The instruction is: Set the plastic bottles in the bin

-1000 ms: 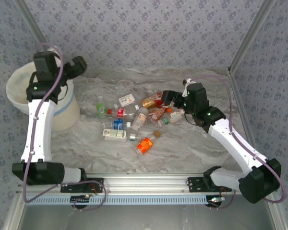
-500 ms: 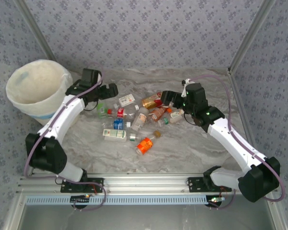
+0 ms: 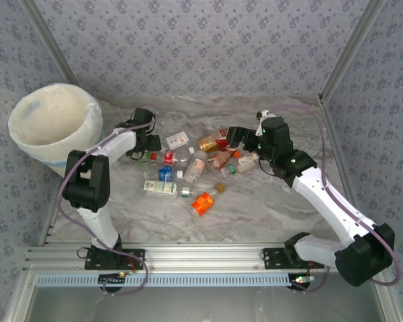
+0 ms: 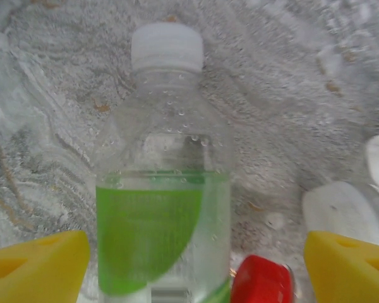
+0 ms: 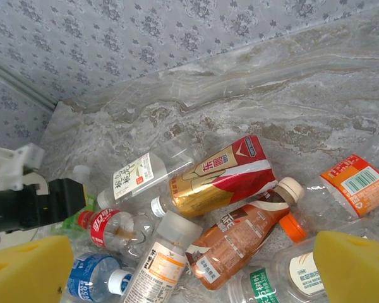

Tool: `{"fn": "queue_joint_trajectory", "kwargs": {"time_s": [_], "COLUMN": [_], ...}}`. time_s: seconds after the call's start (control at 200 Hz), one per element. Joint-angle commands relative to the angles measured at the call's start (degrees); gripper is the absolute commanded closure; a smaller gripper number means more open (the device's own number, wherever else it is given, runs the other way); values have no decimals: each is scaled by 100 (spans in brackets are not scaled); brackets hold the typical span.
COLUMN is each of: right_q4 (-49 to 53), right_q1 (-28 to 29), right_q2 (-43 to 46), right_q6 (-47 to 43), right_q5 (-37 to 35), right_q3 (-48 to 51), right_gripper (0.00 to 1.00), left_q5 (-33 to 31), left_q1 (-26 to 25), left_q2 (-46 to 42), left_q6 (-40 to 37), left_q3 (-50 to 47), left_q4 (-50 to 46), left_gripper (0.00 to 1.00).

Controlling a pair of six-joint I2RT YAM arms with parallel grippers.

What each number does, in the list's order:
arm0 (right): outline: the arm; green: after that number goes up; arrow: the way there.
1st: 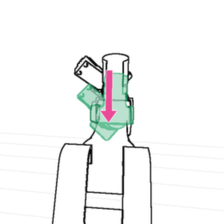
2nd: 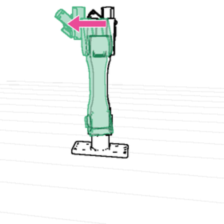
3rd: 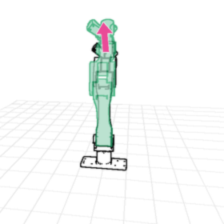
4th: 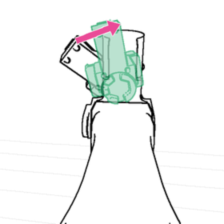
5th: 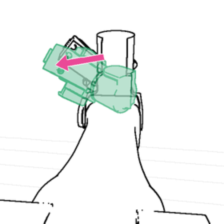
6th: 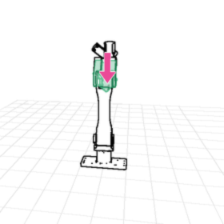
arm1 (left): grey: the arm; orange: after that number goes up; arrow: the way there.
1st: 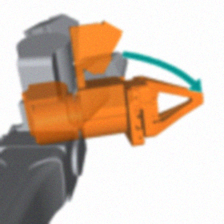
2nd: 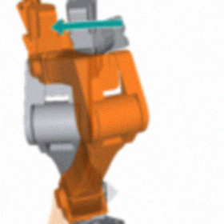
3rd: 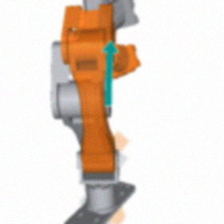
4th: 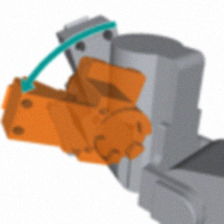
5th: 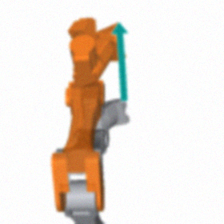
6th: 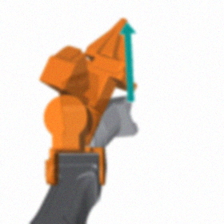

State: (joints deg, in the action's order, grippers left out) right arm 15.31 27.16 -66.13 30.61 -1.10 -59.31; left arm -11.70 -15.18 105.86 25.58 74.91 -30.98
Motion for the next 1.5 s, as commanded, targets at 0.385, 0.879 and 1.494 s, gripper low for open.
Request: {"fn": "queue_joint_trajectory", "kwargs": {"time_s": [0.385, 0.879, 1.494], "right_q4": [-24, -719, -1240], "right_q1": [214, 1075, 1360], "right_q2": [219, 214, 170], "right_q6": [-889, -2123, -2427], "right_q5": [689, 237, -66], "right_q3": [-6, 193, 327], "right_gripper": [0, 0, 0], "left_q5": [386, 428, 732], "left_q1": [154, 147, -192], "left_q2": [488, 533, -1637], "left_q6": [-246, -368, -607], "left_q3": [-135, -122, -253], "left_q4": [804, 883, 1021], "left_gripper": [33, 60, 76]}}
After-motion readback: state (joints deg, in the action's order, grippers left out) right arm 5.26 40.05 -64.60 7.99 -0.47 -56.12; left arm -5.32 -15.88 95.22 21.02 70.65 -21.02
